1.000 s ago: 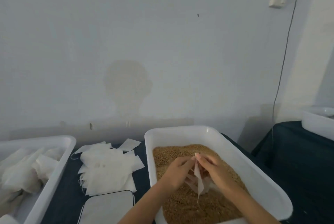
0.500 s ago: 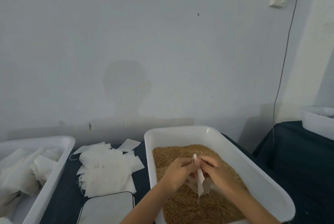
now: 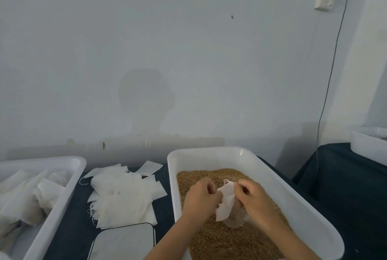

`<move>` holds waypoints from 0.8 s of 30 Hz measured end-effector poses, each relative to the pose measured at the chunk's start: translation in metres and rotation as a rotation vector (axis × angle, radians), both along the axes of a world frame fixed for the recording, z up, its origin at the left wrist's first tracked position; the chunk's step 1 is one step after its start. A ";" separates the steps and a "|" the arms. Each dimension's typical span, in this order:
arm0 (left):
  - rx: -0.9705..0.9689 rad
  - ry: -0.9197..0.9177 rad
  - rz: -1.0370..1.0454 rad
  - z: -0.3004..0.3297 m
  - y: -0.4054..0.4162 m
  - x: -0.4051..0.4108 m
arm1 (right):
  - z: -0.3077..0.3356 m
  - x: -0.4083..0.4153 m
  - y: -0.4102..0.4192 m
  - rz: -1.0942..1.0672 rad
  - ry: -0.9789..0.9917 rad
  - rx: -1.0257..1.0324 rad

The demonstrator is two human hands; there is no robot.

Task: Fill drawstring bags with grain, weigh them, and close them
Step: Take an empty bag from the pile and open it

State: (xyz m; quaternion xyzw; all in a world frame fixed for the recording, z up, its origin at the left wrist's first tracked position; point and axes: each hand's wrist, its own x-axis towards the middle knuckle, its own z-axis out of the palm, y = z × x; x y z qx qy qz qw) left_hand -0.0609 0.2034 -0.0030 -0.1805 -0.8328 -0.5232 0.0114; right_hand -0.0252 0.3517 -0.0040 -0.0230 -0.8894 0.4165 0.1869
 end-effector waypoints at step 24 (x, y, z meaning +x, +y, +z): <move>-0.478 0.547 0.197 0.000 -0.003 0.004 | -0.008 0.007 0.010 -0.083 -0.650 0.433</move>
